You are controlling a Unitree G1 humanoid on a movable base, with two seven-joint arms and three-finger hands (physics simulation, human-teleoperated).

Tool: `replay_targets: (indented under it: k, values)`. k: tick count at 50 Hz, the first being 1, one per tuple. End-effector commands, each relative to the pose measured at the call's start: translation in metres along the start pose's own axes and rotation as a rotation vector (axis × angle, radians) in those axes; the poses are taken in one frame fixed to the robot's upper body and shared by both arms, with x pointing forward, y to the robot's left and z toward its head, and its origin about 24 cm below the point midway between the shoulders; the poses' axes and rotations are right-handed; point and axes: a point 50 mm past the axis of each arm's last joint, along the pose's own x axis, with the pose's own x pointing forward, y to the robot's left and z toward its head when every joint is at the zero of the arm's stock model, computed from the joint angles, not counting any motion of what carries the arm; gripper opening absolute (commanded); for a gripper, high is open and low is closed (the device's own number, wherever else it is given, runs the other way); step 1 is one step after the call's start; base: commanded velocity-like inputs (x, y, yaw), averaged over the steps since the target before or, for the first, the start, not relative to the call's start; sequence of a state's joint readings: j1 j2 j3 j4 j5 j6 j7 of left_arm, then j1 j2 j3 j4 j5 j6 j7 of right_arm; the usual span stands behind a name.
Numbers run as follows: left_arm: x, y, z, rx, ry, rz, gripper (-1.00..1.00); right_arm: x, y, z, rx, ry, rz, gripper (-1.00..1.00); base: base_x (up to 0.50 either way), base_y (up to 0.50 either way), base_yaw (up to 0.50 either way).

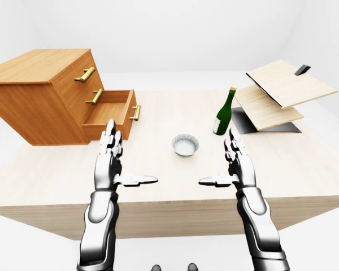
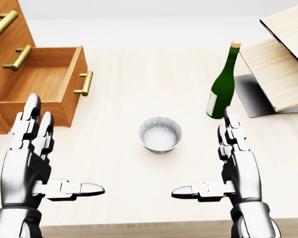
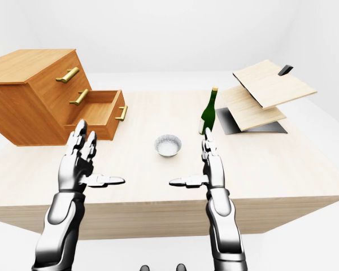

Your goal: Put the bowl on top of the cabinet.

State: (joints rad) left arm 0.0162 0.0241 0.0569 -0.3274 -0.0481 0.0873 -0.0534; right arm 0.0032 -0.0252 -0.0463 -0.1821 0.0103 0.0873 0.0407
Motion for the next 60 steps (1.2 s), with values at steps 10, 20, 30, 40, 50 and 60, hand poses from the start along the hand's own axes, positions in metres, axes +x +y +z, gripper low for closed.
replay_targets:
  k: [10,20,30,40,50,60]
  values:
    - [-0.002,0.021,0.088,0.022,-0.390,0.043,1.00,0.000,-0.008,0.040,-0.024,-0.170,-0.017,1.00,0.00,0.00,0.00]
    - [-0.008,0.028,0.116,0.031,-0.522,0.059,1.00,0.000,-0.011,0.050,-0.022,-0.214,-0.023,1.00,0.00,0.00,0.00]
    - [-0.015,0.032,0.138,0.021,-0.628,0.064,1.00,-0.001,-0.014,0.058,-0.014,-0.251,-0.033,1.00,0.00,0.26,0.00]
    - [-0.018,0.033,0.145,0.014,-0.661,0.062,1.00,-0.001,-0.015,0.056,-0.020,-0.240,-0.037,1.00,0.00,0.50,0.00]
    - [-0.021,0.032,0.150,0.008,-0.688,0.060,1.00,-0.001,-0.014,0.056,-0.027,-0.237,-0.031,1.00,0.00,0.50,0.00]
    - [-0.022,0.032,0.150,0.003,-0.692,0.058,1.00,-0.002,-0.014,0.055,-0.029,-0.233,-0.028,1.00,0.00,0.50,0.00]
